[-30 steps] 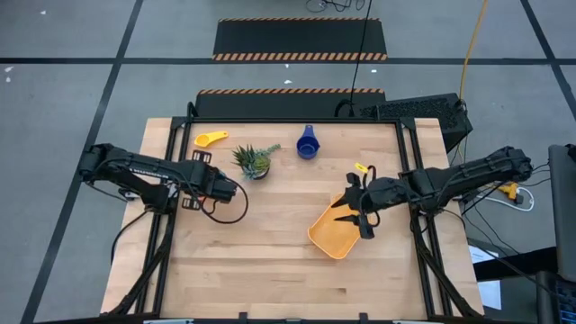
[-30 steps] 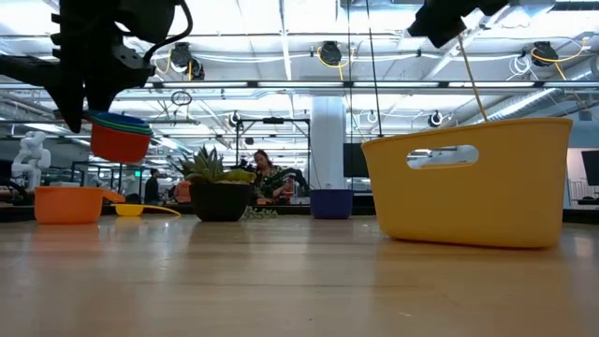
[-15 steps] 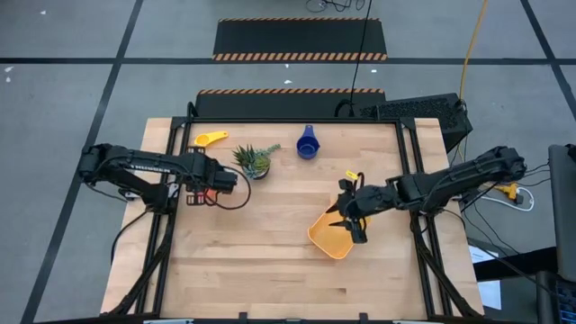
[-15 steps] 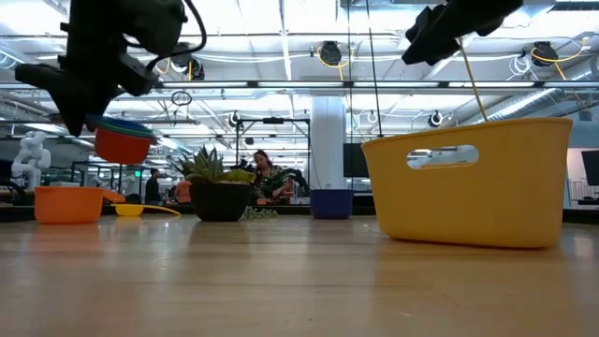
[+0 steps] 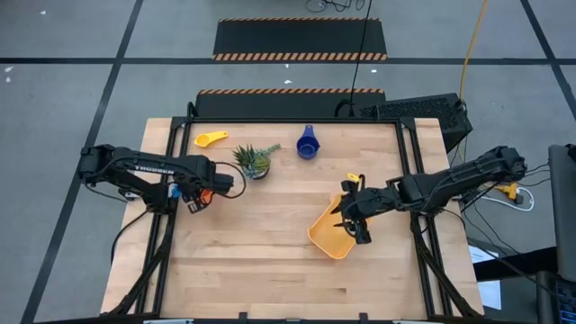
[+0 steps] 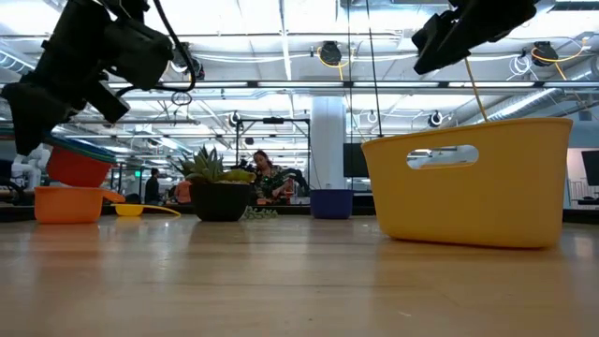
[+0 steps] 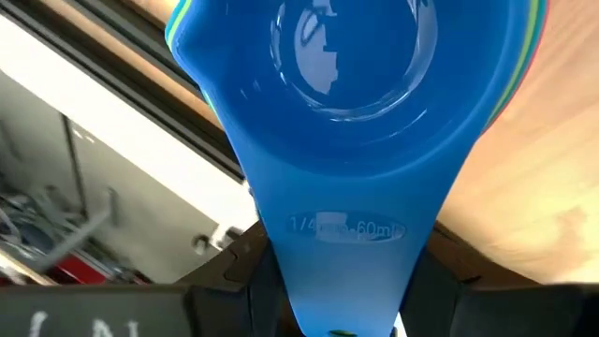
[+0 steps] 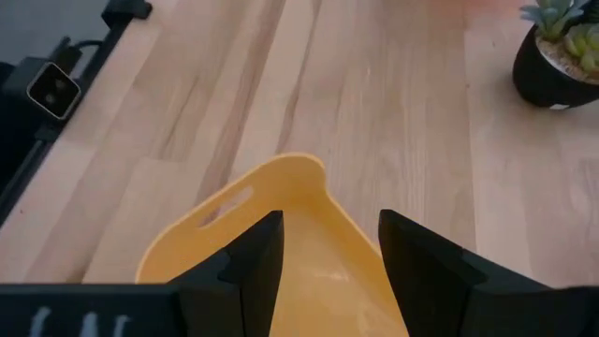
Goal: Nest measuring cups in basket
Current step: Stack the measuring cups on the orange measuring cup
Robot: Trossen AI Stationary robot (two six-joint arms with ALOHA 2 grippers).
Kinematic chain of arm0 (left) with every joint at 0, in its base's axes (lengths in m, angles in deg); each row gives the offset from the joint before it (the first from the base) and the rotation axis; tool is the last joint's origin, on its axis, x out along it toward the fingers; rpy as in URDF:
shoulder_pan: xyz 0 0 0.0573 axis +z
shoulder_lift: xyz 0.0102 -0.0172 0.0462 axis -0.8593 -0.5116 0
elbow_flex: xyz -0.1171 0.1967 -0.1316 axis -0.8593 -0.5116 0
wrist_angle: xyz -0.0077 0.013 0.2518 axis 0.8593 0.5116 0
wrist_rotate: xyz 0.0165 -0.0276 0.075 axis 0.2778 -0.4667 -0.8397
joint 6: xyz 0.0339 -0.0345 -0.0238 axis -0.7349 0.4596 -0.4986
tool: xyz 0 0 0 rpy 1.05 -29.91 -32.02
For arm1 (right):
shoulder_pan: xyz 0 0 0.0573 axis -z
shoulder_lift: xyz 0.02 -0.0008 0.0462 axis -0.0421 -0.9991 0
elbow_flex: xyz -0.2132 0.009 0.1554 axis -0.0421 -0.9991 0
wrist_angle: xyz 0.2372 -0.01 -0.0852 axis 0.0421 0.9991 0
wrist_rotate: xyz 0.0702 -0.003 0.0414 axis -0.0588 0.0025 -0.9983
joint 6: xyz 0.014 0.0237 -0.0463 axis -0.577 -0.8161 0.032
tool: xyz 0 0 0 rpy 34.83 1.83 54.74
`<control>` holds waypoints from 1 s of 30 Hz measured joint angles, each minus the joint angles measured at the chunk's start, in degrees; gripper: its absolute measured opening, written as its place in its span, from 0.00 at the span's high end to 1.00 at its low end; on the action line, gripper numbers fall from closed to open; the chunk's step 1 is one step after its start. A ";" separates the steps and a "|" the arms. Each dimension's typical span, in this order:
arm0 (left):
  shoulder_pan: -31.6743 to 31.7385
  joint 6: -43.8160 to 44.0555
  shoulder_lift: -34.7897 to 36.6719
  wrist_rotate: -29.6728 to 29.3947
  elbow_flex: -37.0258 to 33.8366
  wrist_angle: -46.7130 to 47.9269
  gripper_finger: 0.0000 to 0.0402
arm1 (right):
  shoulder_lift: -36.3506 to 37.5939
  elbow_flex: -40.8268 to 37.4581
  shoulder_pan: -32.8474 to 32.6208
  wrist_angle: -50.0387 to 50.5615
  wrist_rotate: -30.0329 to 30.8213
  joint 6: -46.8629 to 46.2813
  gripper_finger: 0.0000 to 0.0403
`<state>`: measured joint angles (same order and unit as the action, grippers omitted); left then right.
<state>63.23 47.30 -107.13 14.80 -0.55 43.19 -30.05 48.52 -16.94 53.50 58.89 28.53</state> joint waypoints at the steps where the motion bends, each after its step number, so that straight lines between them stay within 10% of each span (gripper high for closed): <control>1: -0.01 1.08 0.00 0.84 0.00 0.00 0.61 | -0.03 0.00 0.02 0.13 0.01 0.09 0.58; 30: -0.65 -3.23 -0.81 7.56 -3.63 -8.80 0.61 | -0.02 0.00 -0.22 5.24 -0.12 -3.17 0.58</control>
<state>62.58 44.07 -107.94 22.36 -4.18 34.39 -30.07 48.52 -17.16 58.74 58.77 25.36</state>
